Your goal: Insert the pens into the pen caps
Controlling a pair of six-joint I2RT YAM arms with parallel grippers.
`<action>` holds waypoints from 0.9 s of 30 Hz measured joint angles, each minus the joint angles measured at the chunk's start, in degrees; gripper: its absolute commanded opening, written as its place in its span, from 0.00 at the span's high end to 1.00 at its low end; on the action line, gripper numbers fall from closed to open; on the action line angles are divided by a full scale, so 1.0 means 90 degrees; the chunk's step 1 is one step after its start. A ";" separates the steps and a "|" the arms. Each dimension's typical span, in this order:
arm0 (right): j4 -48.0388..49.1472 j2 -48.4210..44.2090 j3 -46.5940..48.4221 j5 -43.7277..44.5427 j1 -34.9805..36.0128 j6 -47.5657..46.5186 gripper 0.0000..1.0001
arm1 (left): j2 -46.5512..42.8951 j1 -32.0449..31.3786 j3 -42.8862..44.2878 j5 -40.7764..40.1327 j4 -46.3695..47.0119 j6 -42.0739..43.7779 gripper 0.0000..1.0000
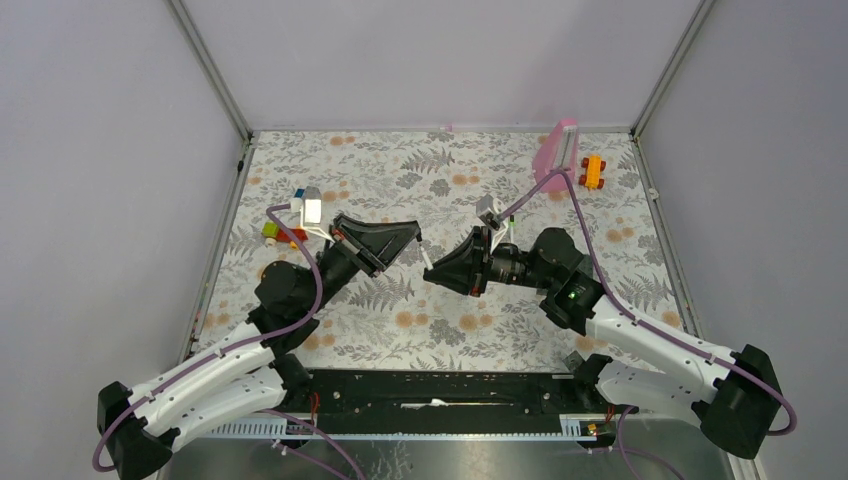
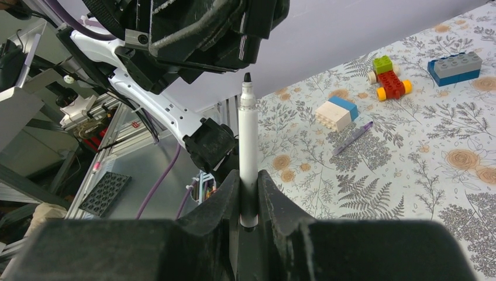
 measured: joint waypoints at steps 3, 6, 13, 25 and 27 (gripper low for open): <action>-0.0078 0.0000 0.0066 0.0007 0.0002 -0.0049 1.00 | 0.0005 0.0000 0.0000 0.0029 -0.0002 0.0000 1.00; -0.0104 0.0000 0.0095 0.0036 0.0005 -0.0080 1.00 | 0.0022 0.0000 0.0000 0.0041 -0.0005 0.0005 1.00; -0.0202 0.0000 0.0102 0.0051 0.0005 -0.0102 1.00 | 0.0032 0.0000 0.0000 0.0068 -0.0017 0.0041 1.00; -0.0240 0.0000 0.0168 0.0163 0.0007 -0.0141 1.00 | 0.0032 0.0005 0.0000 0.0085 -0.0017 0.0117 1.00; -0.0240 0.0000 0.0168 0.0168 0.0007 -0.0148 1.00 | 0.0032 0.0005 0.0000 0.0085 -0.0019 0.0129 1.00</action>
